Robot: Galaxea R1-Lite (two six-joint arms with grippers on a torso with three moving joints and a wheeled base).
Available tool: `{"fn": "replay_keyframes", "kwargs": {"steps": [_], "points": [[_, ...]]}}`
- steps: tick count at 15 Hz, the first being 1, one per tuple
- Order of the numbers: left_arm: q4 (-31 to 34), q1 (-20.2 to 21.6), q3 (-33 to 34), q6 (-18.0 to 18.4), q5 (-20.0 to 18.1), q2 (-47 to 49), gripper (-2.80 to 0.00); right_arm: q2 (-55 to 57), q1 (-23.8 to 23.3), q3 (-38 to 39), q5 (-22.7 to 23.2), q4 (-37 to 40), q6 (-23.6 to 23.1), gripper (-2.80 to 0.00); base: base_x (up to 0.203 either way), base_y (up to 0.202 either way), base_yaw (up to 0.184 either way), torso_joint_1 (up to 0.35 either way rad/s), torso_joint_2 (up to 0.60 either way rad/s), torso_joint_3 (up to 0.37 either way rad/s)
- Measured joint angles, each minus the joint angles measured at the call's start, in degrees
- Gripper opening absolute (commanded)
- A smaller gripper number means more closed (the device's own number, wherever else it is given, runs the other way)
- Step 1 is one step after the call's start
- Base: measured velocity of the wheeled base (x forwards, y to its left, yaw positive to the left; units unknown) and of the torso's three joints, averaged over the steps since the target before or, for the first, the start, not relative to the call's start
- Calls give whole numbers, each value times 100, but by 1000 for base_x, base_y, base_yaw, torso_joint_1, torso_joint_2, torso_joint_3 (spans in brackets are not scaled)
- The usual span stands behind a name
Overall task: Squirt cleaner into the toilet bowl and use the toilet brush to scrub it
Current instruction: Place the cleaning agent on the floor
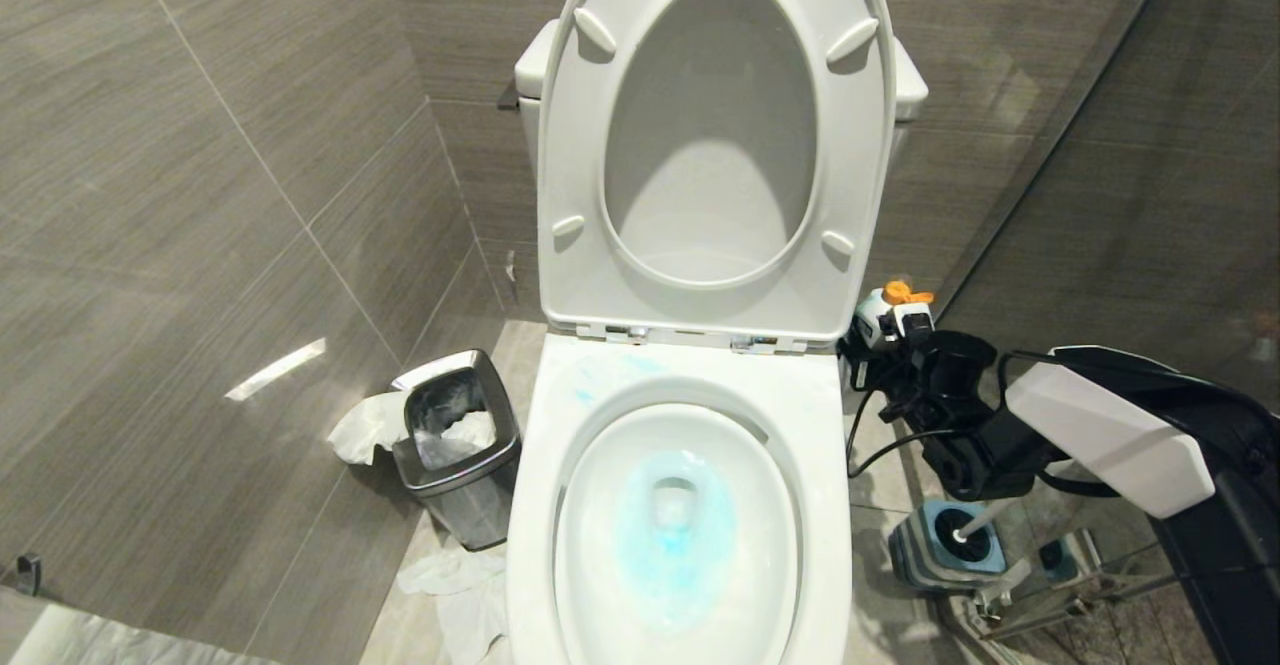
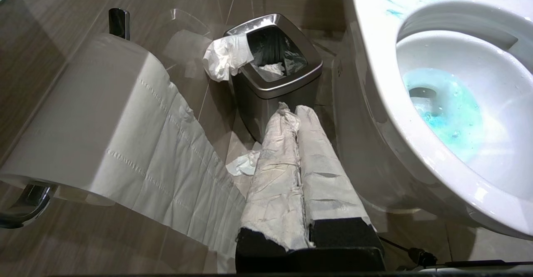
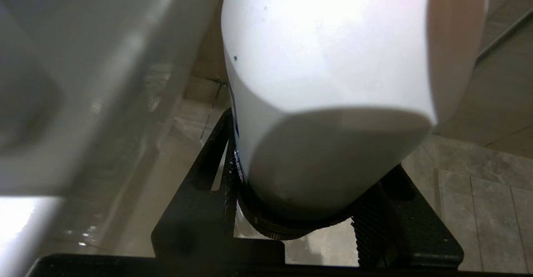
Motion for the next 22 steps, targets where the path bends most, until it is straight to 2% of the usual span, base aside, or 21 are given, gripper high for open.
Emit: {"fn": "replay_keyframes", "kwargs": {"steps": [6,12,22], "points": [[3,0,0,-24,10,0,-280,481,-64,-456,77,-226,8,-280,0,0,0,0,0,0],[3,0,0,-34,13,0,-280,661,-116,-284,58,-692,24,-280,0,0,0,0,0,0],[-1,0,0,6,-3,0,-280,690,-105,-178,78,-723,18,-280,0,0,0,0,0,0]]}}
